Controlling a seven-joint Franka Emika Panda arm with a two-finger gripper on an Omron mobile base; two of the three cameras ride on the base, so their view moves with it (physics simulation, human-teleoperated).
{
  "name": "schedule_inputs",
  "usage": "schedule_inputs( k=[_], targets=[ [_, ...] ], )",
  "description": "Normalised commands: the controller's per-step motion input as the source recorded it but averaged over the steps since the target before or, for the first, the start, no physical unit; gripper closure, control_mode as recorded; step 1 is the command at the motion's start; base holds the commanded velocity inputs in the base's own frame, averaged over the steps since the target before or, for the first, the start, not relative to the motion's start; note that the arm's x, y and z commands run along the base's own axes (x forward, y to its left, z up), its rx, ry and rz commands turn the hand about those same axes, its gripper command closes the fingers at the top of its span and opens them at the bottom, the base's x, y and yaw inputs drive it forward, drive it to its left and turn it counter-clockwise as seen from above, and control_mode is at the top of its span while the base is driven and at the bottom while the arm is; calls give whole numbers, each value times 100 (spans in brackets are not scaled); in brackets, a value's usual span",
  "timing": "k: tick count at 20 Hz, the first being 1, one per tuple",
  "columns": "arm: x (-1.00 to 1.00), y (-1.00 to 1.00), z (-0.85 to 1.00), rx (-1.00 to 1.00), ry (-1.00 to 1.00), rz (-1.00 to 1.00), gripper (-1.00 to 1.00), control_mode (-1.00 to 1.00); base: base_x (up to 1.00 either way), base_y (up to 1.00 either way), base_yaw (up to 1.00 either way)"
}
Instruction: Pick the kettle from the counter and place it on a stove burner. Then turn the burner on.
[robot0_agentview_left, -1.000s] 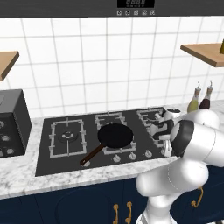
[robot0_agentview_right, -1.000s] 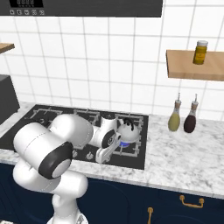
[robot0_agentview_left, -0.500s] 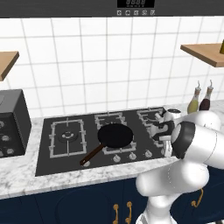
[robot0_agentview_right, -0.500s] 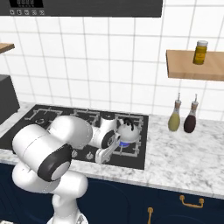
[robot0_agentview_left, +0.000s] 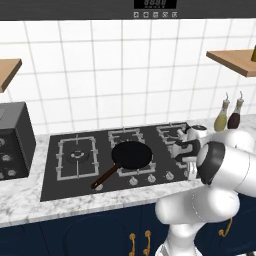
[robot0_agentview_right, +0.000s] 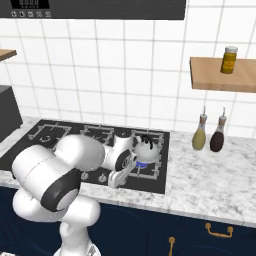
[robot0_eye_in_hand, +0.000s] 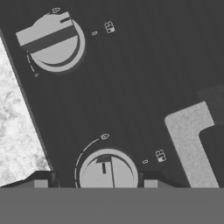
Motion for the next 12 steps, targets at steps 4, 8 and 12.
schedule_inputs(
  k=[4, 8, 12],
  targets=[
    [6, 0, 0, 0, 0, 0, -100, -100, 0, 0, 0],
    [0, 0, 12, 0, 0, 0, -100, -100, 0, 0, 0],
    [0, 0, 32, 0, 0, 0, -100, -100, 0, 0, 0]
  ],
)
